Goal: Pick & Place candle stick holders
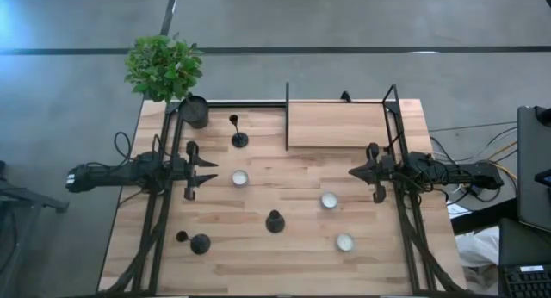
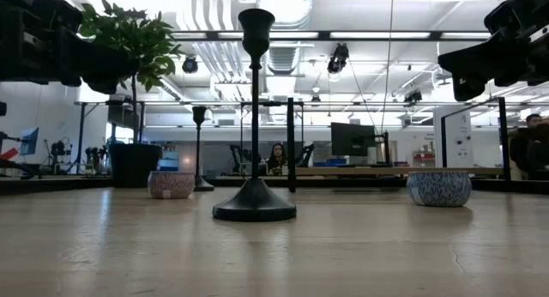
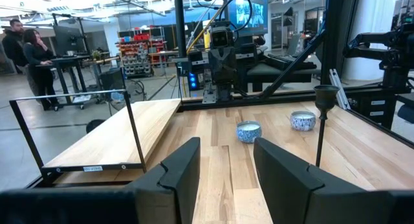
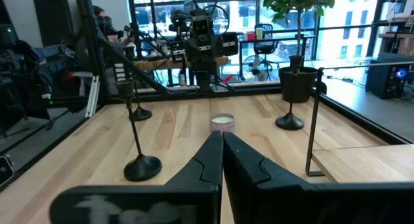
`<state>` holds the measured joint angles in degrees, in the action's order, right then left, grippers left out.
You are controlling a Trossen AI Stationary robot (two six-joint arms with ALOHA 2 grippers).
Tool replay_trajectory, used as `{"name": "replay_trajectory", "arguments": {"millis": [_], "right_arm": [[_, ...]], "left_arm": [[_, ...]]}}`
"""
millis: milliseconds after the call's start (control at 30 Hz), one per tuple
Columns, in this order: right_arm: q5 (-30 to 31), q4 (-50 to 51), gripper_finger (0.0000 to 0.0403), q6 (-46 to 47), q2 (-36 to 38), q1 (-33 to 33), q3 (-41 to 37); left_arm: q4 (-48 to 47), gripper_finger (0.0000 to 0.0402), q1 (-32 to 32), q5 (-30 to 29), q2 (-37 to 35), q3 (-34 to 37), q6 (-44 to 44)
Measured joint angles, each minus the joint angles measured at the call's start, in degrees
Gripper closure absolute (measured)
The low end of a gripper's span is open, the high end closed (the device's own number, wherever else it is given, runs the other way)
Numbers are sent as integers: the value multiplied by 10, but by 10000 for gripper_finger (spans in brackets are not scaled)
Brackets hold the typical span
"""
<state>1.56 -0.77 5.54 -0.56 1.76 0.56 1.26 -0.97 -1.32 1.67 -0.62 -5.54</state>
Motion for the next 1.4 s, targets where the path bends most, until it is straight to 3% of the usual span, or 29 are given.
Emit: {"name": "replay_trajectory", "arguments": {"millis": [600, 833, 933, 1233, 1400], "right_arm": [[0, 0, 394, 0, 0, 0, 0], [0, 0, 394, 0, 0, 0, 0], [0, 0, 394, 0, 0, 0, 0], [0, 0, 394, 0, 0, 0, 0], [0, 0, 394, 0, 0, 0, 0]], "left_arm": [[2, 250, 0, -3, 0, 0, 12], [16, 250, 0, -21, 0, 0, 273], [17, 250, 0, -20, 0, 0, 336], [22, 250, 0, -68, 3, 0, 339], [15, 250, 0, -63, 11, -8, 233]]}}
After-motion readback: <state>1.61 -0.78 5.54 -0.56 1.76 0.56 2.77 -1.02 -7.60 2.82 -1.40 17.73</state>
